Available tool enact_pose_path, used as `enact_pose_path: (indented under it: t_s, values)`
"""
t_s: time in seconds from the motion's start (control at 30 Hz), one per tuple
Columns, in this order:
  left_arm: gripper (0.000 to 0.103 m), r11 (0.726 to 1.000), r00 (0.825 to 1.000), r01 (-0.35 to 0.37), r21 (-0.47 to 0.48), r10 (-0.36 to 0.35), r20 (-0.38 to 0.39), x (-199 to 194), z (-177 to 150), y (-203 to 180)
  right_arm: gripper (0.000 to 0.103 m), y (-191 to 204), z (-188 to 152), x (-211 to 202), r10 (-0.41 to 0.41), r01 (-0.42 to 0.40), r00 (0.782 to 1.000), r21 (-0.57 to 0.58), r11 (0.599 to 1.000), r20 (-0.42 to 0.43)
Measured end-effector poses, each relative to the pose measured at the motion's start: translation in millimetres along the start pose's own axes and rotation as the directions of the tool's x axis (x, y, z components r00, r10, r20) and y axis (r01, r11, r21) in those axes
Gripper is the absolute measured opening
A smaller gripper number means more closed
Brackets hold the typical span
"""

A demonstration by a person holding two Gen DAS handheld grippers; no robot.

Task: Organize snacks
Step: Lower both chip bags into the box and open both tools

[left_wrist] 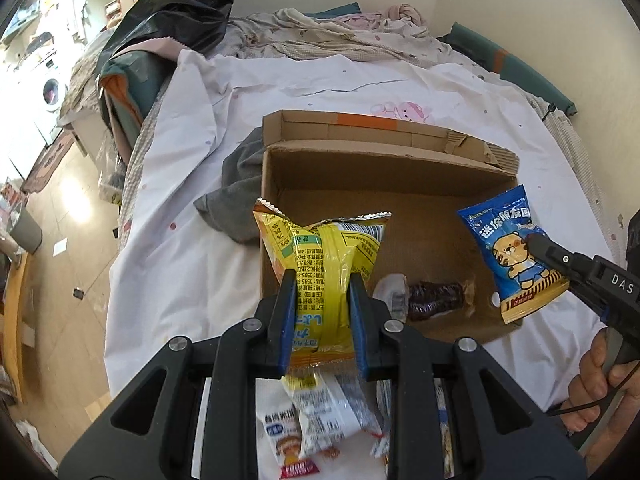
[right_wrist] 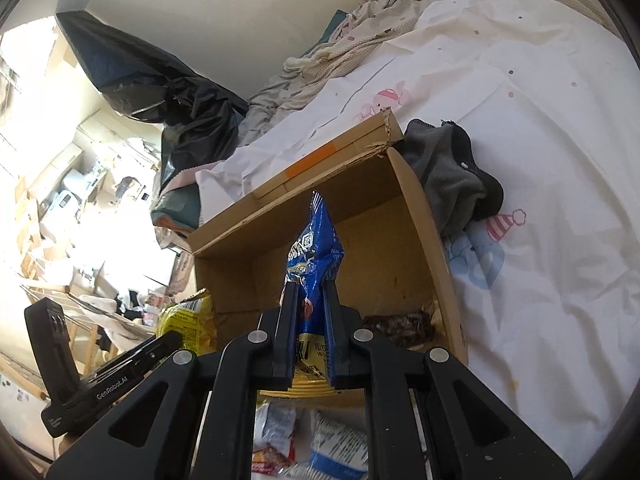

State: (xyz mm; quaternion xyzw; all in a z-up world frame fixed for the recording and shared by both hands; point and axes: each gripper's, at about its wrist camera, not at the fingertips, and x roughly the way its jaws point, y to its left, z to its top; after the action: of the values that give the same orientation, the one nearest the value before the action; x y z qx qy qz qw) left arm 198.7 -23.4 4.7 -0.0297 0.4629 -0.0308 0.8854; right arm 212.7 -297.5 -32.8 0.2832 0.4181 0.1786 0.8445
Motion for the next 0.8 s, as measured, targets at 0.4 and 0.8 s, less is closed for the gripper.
enact_pose_path:
  t_s: [0.4,0.8]
  values:
    - [0.021,0.998,1.000,0.018,0.055,-0.018,0.004,39,2,-13,0.012,0,4,42,-0.054,0.052,0.997,-0.035,0.998,-0.058]
    - [0.021,0.994,1.000,0.007,0.113,-0.008,0.009,48,-4,-24,0.012,0,-5,60,-0.072,0.067,0.991,-0.045,0.997,-0.115]
